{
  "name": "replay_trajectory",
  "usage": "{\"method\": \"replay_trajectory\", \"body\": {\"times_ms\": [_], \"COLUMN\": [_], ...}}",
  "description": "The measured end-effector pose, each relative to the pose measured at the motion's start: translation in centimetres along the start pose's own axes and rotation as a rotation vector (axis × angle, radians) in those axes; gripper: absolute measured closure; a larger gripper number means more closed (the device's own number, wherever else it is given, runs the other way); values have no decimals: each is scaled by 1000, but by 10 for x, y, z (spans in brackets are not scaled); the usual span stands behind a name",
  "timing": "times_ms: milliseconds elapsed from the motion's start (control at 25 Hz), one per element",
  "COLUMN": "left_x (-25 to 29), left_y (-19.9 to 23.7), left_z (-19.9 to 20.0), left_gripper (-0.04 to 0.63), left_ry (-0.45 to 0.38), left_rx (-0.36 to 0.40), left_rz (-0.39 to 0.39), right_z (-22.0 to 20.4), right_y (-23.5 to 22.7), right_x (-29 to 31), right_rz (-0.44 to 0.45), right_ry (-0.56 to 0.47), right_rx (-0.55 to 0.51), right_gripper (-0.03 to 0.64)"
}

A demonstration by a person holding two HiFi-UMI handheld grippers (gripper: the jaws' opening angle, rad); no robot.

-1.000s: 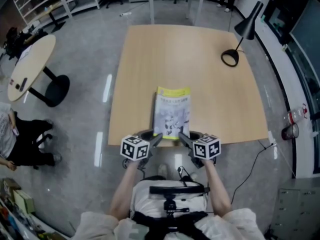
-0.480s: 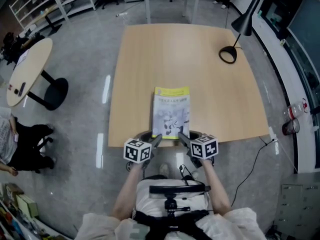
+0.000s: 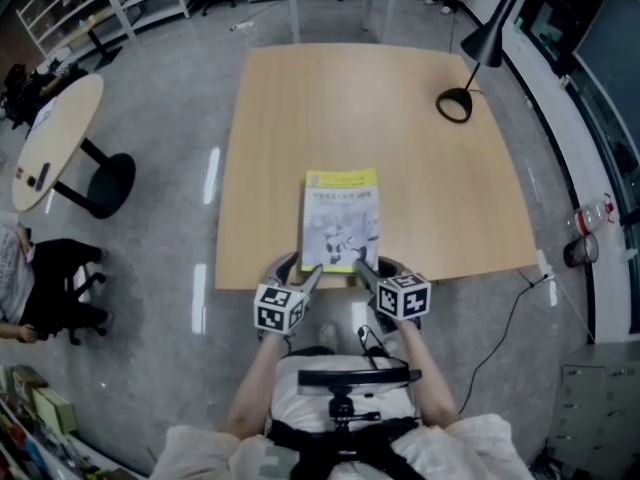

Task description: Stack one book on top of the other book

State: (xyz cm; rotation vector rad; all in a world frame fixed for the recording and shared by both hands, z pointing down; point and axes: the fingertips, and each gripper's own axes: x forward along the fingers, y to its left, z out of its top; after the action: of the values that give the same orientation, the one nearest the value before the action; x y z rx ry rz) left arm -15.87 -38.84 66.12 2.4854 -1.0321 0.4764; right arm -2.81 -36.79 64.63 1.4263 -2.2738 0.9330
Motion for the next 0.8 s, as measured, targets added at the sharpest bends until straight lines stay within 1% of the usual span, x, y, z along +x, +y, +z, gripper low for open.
{"method": "replay_trajectory", "body": {"times_ms": [80,200,240,280,320,360,440,480,520,600,640,680,720,800], "left_x": [0,-1,-1,-1,-1,-1,-2,-3,-6,-15,-21,-26,-32,-43], "left_y": [0,2,2,3,3,4,5,7,8,10,11,11,12,14], "left_z": [0,-1,-1,-1,-1,-1,1,4,11,36,52,69,86,123], "left_gripper": [346,345,345,345,345,345,345,345,344,345,345,345,345,350], "left_ry": [1,-3,-7,-10,-11,-11,-10,-21,-49,-149,-201,-243,-275,-346], "left_rx": [-6,-40,-51,-59,-67,-74,-92,-105,-125,-167,-175,-172,-163,-141], "left_rz": [0,-5,-4,-2,0,1,3,3,-3,-31,-46,-59,-68,-72], "right_z": [1,1,0,-2,-4,-5,0,6,14,36,50,67,85,124], "right_y": [-2,-6,-9,-13,-18,-24,-32,-33,-32,-24,-16,-8,1,17], "right_x": [-1,-2,-2,-3,-6,-10,-20,-25,-29,-37,-42,-48,-54,-68], "right_rz": [-8,-14,-25,-43,-64,-81,-95,-90,-76,-20,17,56,88,124], "right_ry": [-11,-22,-19,-12,-8,-11,-42,-66,-93,-158,-195,-236,-284,-395], "right_rx": [25,91,95,87,78,81,121,141,156,170,168,163,155,132], "right_gripper": [456,433,411,316,302,302,302,302,302,302,305,339,350,469]}}
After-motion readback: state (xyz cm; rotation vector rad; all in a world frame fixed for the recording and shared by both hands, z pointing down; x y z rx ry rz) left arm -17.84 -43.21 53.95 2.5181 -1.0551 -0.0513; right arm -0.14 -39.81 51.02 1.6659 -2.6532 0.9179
